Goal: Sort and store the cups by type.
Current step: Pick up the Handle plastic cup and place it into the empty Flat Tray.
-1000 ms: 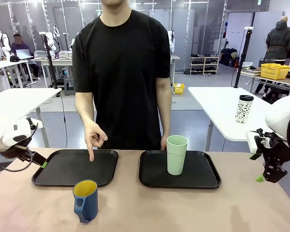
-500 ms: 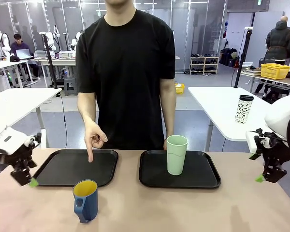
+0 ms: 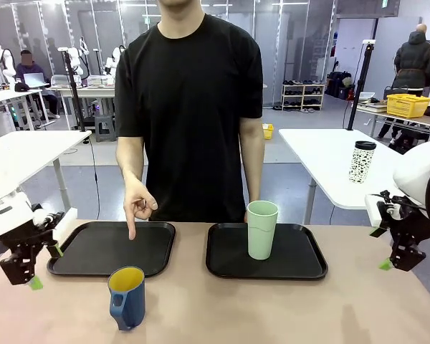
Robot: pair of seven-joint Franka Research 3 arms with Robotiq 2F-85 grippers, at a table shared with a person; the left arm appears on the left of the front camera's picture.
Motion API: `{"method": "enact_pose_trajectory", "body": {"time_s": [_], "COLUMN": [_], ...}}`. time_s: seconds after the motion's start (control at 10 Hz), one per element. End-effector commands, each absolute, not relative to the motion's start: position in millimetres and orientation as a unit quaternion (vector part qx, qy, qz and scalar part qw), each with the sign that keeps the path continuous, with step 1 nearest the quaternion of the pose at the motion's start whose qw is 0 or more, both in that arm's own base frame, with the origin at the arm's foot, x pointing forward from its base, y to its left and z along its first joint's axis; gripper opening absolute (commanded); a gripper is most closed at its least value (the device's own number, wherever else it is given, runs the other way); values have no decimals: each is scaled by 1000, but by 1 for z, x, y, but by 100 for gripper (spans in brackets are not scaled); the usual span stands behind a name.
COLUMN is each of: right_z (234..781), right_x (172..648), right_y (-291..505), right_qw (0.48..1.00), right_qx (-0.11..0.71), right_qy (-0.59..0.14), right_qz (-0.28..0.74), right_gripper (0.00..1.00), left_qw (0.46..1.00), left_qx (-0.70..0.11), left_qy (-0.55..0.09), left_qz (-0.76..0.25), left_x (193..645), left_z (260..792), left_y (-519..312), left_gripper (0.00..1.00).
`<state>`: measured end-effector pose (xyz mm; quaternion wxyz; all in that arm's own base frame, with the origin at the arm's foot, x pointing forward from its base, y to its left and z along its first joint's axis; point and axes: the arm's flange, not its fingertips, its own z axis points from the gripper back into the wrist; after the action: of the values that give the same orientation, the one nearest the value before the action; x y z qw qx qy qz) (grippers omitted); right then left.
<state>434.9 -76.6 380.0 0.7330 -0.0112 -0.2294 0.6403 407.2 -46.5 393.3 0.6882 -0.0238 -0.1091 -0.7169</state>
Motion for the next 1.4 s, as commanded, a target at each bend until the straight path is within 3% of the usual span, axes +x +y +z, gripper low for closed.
{"method": "enact_pose_trajectory", "body": {"time_s": [0.0, 0.1, 0.4, 0.5, 0.7, 0.8, 1.3], "right_z": [381, 381, 381, 381, 381, 381, 381], "right_x": [434, 434, 434, 434, 434, 434, 434], "right_y": [-77, -77, -77, -77, -77, -77, -77], "right_qw": [732, 732, 732, 732, 732, 732, 732], "right_qx": [-16, -16, -16, -16, -16, -16, -16], "right_qy": [-227, -227, -227, -227, -227, -227, -227], "right_qz": [642, 642, 642, 642, 642, 642, 642], "right_gripper": [100, 100, 100, 100, 100, 100, 100], "left_qw": [696, 688, 688, 692, 648, 624, 623], "left_qx": [1, -24, -24, -21, -23, -50, -130], "left_qy": [-194, -109, -109, -123, -131, -166, -222], "left_qz": [-692, -717, -717, -711, -750, -762, -739], "left_x": [416, 407, 407, 408, 397, 387, 372], "left_z": [385, 393, 393, 392, 377, 374, 334], "left_y": [-39, -46, -46, -48, -78, -88, -67], "left_gripper": [100, 100, 100, 100, 100, 100, 100]}}
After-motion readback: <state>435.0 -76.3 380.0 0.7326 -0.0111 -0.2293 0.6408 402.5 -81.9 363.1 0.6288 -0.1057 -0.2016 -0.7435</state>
